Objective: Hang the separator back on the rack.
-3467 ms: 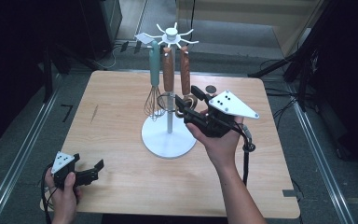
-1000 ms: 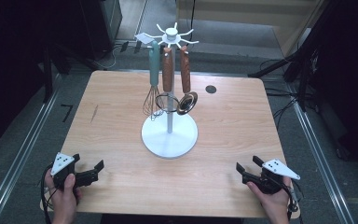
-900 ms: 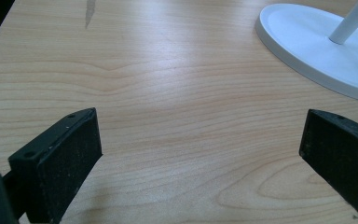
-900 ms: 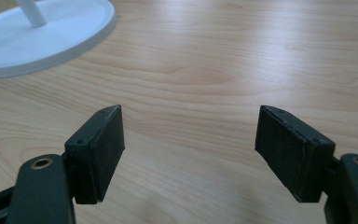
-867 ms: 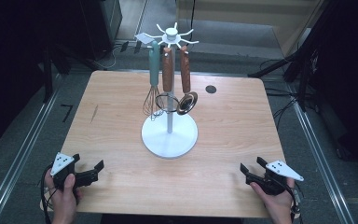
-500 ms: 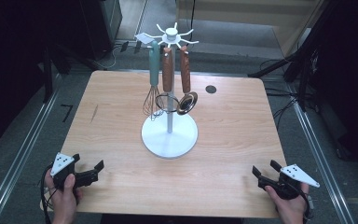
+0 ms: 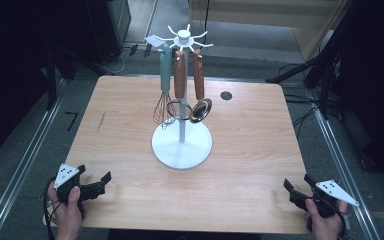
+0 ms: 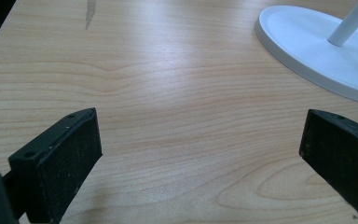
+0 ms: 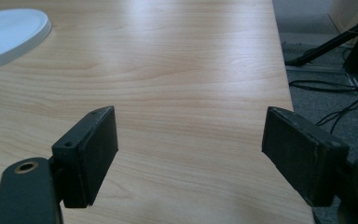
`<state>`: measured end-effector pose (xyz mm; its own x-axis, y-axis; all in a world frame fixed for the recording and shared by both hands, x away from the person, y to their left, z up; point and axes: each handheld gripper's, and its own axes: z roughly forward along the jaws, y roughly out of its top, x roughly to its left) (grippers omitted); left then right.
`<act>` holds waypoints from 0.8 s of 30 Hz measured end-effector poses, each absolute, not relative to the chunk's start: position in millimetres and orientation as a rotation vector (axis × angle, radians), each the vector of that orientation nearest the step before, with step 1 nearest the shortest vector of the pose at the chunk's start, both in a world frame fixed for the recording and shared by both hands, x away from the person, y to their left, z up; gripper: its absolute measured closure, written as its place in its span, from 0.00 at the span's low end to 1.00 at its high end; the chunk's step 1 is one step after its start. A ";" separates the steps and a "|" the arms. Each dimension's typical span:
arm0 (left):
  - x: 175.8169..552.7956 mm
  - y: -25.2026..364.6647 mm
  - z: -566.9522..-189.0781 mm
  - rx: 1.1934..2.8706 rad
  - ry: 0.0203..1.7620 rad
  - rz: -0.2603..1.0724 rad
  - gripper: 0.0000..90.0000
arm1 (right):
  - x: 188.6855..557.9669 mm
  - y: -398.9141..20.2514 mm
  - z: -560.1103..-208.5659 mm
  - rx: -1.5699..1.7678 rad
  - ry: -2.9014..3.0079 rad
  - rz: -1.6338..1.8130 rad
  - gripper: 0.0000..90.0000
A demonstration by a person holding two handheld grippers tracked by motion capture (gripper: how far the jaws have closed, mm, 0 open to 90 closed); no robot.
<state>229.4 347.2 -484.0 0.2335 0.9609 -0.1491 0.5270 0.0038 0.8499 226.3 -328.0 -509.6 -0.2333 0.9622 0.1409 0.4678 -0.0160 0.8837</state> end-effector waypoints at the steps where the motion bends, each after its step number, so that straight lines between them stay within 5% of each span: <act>1: 229.4 347.1 -484.1 1.645 1.410 0.634 0.00 | 226.0 -330.4 -509.8 1.497 1.725 1.213 0.21; 24: 230.0 346.3 -484.1 1.648 1.413 0.638 0.00 | 221.8 -343.2 -510.4 1.515 1.708 1.239 0.22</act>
<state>230.0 346.3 -484.1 0.2310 0.9622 -0.1443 0.5281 0.0006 0.8492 221.8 -343.2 -510.4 -0.2247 0.9583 0.1765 0.4651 -0.0537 0.8837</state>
